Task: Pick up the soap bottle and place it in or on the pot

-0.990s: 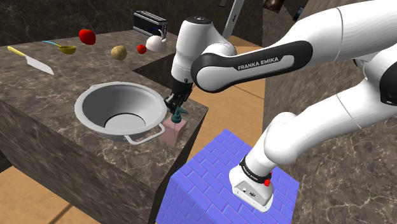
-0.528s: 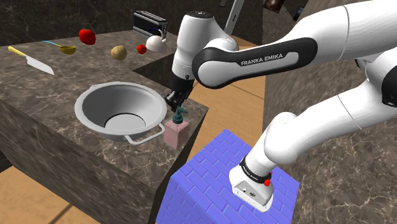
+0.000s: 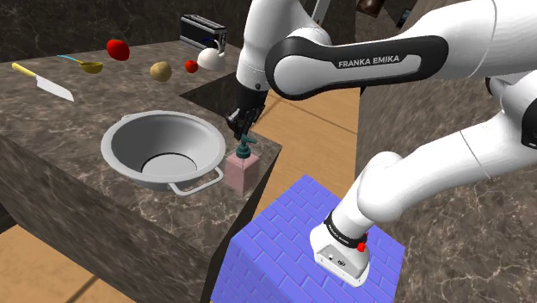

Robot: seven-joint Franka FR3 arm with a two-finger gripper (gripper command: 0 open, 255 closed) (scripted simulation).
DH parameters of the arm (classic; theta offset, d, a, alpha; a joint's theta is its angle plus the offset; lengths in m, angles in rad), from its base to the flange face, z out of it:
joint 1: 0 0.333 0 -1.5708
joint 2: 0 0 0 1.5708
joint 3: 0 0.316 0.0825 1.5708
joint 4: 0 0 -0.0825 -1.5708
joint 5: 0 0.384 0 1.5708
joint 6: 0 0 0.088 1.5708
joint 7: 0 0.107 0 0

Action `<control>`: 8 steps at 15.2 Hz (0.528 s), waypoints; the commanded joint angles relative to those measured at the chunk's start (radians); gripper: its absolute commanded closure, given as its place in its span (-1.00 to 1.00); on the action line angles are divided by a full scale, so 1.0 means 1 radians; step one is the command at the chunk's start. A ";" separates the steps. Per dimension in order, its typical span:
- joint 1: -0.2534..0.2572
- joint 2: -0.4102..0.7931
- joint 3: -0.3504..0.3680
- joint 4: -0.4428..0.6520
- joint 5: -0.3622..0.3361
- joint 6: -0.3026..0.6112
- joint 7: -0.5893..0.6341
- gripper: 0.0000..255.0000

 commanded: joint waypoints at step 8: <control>-0.002 -0.024 -0.015 0.107 -0.002 -0.129 -0.014 1.00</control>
